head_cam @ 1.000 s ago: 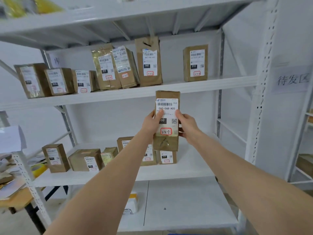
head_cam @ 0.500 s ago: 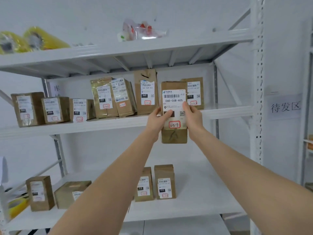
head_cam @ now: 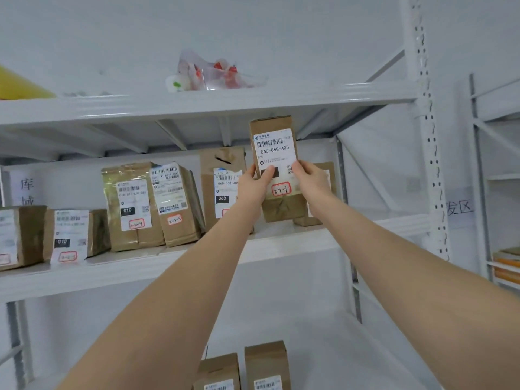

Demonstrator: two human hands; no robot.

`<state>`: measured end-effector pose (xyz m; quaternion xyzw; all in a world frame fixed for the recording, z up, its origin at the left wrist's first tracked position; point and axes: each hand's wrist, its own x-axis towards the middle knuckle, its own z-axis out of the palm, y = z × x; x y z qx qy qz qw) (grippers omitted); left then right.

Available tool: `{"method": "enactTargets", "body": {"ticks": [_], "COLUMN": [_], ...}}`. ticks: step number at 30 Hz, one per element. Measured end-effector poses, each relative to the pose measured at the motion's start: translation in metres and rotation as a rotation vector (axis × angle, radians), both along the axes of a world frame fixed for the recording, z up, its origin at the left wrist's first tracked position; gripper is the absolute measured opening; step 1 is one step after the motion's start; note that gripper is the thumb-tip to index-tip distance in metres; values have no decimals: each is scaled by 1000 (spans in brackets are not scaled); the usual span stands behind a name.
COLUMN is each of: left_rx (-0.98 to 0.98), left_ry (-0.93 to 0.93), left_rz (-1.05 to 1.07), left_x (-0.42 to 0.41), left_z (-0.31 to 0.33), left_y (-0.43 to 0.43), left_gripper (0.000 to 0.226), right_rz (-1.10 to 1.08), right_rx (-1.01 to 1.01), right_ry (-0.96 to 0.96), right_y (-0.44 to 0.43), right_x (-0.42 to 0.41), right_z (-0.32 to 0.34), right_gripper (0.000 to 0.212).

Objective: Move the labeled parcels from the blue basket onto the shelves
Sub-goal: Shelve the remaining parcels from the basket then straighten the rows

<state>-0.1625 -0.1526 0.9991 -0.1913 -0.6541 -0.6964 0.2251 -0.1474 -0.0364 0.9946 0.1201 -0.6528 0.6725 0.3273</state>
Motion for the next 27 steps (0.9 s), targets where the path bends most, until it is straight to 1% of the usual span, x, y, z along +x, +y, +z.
{"method": "enactTargets", "body": {"ticks": [3,6,9,12,16,18,21,23,25,27], "left_rx": [-103,-157,-153,-126,-103,-134,-211,-233,-256,-303], "left_ry": [36,15,-20,-80,-114,-121,-187,-216,-206,-193], "left_rz": [63,78,94,27,-26,17,136,224,329,416], "left_x": [-22,-42,-52,-55,-58,-58,-56,-53,-52,-50], "left_z": [-3,-14,-26,-35,-41,-43,-43,-43,-44,-48], "left_y": [0,3,9,15,18,19,20,20,20,21], "left_gripper": [44,43,42,45,44,43,42,46,50,45], "right_rz": [14,2,-3,-5,-19,-51,-109,-160,-221,-267], "right_rx": [32,58,73,77,141,192,267,352,455,518], "right_ry": [-58,-111,-115,-103,-83,-89,-122,-132,-137,-147], "right_y": [4,10,16,21,26,28,31,35,38,38], "right_x": [-25,-45,-58,-69,-73,-75,-74,-73,-70,-68], "right_z": [-5,-17,-27,-36,-44,-49,-56,-58,-59,-60], "right_gripper": [28,25,20,17,29,30,31,29,26,24]}}
